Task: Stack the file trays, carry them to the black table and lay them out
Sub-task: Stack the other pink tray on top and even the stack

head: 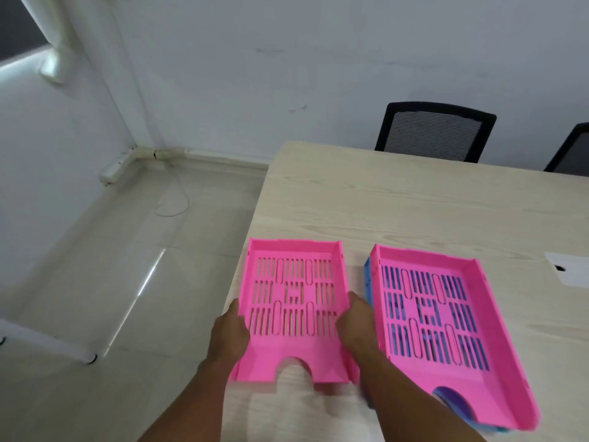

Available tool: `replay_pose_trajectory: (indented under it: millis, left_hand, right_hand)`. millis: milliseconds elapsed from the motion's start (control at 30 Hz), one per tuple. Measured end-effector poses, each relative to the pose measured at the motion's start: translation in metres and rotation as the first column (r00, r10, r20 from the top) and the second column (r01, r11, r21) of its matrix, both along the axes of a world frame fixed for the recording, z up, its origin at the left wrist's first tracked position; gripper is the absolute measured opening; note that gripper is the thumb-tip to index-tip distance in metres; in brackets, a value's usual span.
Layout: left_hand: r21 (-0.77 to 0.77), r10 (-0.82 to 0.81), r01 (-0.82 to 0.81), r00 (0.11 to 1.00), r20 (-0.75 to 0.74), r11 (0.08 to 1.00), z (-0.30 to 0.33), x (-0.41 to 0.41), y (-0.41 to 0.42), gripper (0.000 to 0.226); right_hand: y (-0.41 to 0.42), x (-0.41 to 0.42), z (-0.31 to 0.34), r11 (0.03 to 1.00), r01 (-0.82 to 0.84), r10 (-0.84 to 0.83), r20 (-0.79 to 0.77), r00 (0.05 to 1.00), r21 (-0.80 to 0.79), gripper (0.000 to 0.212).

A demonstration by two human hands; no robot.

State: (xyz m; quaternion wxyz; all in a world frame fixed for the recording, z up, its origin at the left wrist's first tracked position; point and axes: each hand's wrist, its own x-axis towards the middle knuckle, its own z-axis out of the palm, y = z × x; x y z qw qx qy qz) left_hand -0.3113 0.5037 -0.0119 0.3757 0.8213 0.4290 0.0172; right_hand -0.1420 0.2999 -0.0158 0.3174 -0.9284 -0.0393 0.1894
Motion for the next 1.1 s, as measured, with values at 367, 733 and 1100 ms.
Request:
replay_pose_trajectory:
  millis: [367,733,1100]
  left_hand:
    - [0.132,0.027,-0.056,0.976,0.218,0.990,0.080,0.020,-0.005,0.020]
    - [0.033,-0.112,0.107,0.957,0.266,0.994,0.107,0.074,-0.100,0.025]
    - [-0.027,-0.196,0.217,0.924,0.328,0.976,0.105,0.107,-0.215,0.019]
  right_hand:
    - [-0.008,0.024,0.074,0.981,-0.141,0.089,0.347,0.934,0.130,0.037]
    - [-0.125,0.065,0.093,0.985,-0.027,-0.041,0.386,0.922,0.170,0.030]
    - [-0.255,0.077,0.099,0.990,0.048,-0.100,0.422,0.901,0.133,0.028]
